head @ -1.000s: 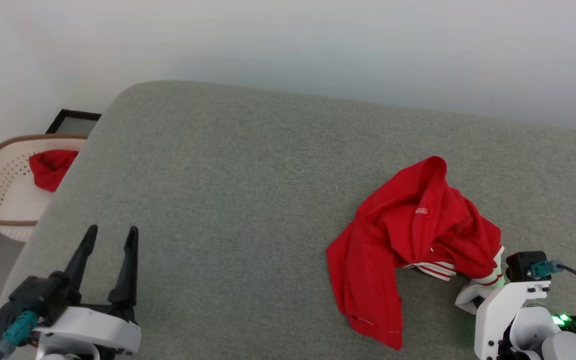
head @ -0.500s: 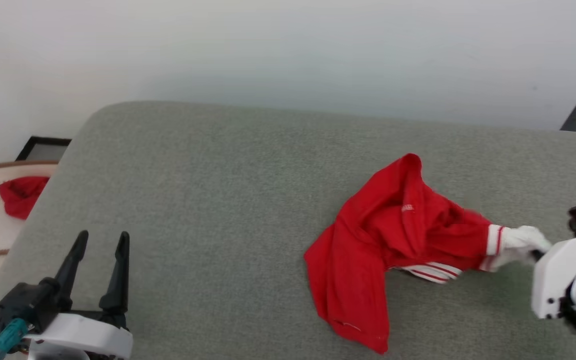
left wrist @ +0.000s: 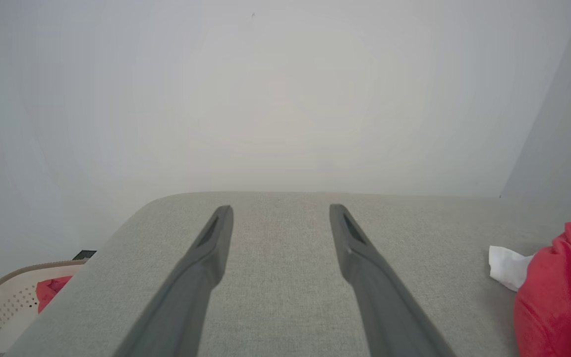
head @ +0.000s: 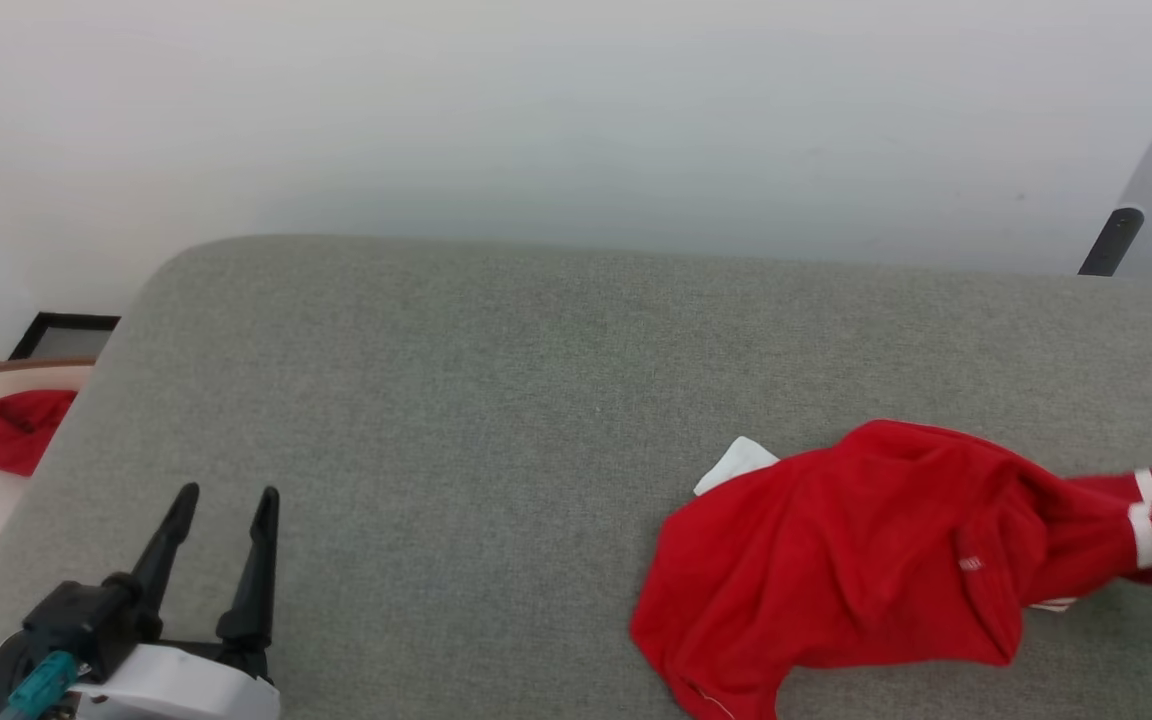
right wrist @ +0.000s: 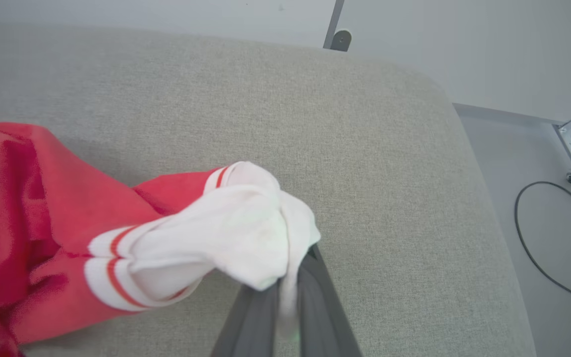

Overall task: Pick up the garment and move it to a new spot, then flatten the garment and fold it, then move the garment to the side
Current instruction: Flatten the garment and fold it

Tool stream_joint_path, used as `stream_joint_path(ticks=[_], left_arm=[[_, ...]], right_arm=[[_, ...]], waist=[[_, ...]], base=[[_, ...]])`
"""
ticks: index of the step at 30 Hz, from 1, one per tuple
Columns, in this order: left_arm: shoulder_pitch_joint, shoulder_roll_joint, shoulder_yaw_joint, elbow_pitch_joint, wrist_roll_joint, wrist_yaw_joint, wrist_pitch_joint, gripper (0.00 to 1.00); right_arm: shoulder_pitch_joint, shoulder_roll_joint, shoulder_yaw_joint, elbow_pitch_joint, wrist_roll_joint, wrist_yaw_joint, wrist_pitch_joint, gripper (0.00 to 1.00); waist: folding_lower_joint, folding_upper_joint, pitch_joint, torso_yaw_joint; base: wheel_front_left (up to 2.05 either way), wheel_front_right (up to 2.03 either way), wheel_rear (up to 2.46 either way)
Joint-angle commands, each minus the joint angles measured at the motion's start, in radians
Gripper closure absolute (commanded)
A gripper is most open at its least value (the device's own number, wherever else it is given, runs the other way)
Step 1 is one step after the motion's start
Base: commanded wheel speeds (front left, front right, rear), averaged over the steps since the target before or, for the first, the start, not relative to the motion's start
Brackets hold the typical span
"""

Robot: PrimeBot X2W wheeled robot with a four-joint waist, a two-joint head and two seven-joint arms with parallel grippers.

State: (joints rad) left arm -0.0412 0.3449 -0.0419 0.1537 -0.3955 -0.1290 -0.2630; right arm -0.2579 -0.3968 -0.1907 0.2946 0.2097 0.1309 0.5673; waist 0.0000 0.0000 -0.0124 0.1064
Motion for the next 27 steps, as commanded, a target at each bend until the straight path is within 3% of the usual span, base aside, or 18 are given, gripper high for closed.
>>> stream_joint_path(ticks=[1, 8, 9, 10, 12, 19, 27], left_arm=[[0.005, 0.005, -0.006, 0.002, -0.006, -0.002, -0.001, 0.0], [-0.014, 0.016, -0.026, 0.01, -0.016, -0.002, -0.001, 0.0], [-0.015, 0.018, -0.029, 0.013, -0.018, -0.002, -0.001, 0.0], [-0.016, 0.02, -0.032, 0.015, -0.019, -0.002, -0.001, 0.0], [-0.018, 0.025, -0.035, 0.019, -0.023, -0.002, -0.001, 0.0], [-0.035, 0.044, -0.036, 0.008, -0.032, -0.001, 0.013, 0.0], [-0.068, 0.068, -0.052, -0.018, -0.047, 0.0, 0.055, 0.0]], right_arm=[[0.014, -0.003, -0.018, 0.016, -0.009, 0.0, -0.011, 1.0], [0.017, 0.019, -0.08, 0.131, -0.038, 0.0, -0.057, 1.0], [0.01, 0.02, -0.083, 0.148, -0.041, 0.0, -0.065, 0.71], [0.003, 0.023, -0.081, 0.161, -0.044, 0.0, -0.071, 0.63], [-0.007, 0.027, -0.077, 0.18, -0.045, 0.0, -0.08, 0.0], [-0.034, 0.04, -0.061, 0.174, -0.035, 0.0, -0.105, 0.0], [0.016, 0.078, -0.043, 0.051, -0.004, 0.0, -0.119, 0.0]], waist=[[0.0, 0.0, 0.002, 0.003], [0.0, 0.0, 0.02, 0.012], [0.0, 0.0, 0.022, 0.012], [0.0, 0.0, 0.024, 0.011], [0.0, 0.0, 0.027, 0.008], [0.0, 0.0, 0.029, -0.02], [0.0, 0.0, 0.025, -0.06]], base=[[0.0, 0.0, 0.0], [0.0, 0.0, 0.0], [0.0, 0.0, 0.0], [0.0, 0.0, 0.0], [0.0, 0.0, 0.0], [0.0, 0.0, 0.0], [0.0, 0.0, 0.0]])
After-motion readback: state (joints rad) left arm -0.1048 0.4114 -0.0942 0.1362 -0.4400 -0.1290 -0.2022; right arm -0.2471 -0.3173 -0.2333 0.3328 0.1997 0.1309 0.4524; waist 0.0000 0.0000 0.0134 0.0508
